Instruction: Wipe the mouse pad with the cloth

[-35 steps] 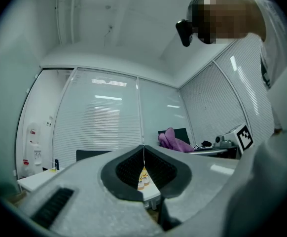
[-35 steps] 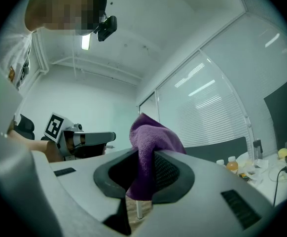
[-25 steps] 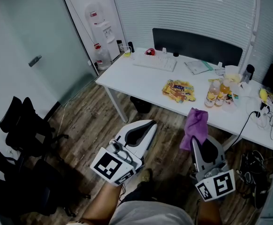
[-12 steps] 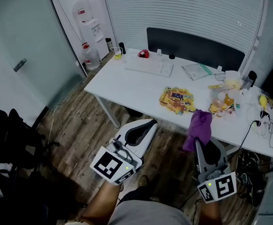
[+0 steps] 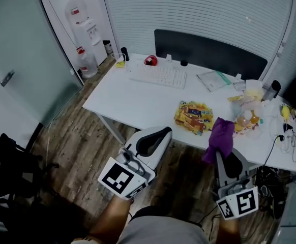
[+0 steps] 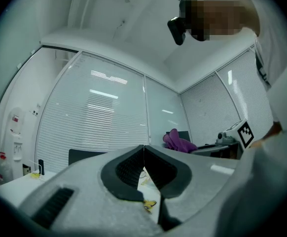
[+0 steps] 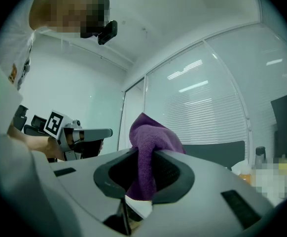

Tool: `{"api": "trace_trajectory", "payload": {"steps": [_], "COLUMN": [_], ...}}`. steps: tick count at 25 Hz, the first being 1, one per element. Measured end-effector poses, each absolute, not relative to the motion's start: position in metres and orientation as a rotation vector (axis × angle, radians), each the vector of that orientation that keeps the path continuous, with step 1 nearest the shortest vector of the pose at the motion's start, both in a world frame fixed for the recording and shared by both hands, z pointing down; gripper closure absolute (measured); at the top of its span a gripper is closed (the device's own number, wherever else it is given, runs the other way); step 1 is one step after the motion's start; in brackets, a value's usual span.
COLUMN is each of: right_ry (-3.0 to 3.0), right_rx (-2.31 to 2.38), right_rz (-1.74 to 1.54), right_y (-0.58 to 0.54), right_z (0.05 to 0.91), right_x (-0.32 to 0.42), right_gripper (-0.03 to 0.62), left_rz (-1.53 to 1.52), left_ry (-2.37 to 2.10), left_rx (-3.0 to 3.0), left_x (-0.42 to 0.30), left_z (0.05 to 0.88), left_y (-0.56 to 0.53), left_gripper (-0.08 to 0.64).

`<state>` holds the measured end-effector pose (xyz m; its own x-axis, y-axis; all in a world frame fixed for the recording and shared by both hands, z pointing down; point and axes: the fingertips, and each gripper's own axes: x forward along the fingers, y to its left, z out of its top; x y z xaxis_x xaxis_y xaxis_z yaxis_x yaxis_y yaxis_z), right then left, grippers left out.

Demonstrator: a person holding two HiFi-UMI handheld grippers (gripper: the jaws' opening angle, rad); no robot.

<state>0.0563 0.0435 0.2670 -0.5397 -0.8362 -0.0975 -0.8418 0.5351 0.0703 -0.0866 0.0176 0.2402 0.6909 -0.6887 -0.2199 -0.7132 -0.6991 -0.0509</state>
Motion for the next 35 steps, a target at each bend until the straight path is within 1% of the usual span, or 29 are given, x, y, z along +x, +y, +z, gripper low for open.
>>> {"api": "trace_trajectory", "payload": {"steps": [14, 20, 26, 35], "right_ry": [2.670, 2.668, 2.668, 2.655], "right_rx": [-1.576, -1.593, -1.609, -1.618], "right_rz": [0.156, 0.158, 0.153, 0.146], "right_y": [-0.002, -0.013, -0.022, -0.054], "right_z": [0.273, 0.272, 0.278, 0.282], "right_x": [0.026, 0.025, 0.029, 0.040], "right_gripper": [0.523, 0.523, 0.523, 0.523], "left_rz": [0.271, 0.232, 0.282, 0.270], "left_ry": [1.054, 1.040, 1.039, 1.046], "left_rx": [-2.807, -2.853, -2.829, -2.829], "left_x": [-0.116, -0.116, -0.115, -0.108], "left_z": [0.245, 0.253, 0.251, 0.256], "left_y": [-0.031, -0.041, -0.054, -0.084], "left_gripper": [0.544, 0.543, 0.544, 0.544]}}
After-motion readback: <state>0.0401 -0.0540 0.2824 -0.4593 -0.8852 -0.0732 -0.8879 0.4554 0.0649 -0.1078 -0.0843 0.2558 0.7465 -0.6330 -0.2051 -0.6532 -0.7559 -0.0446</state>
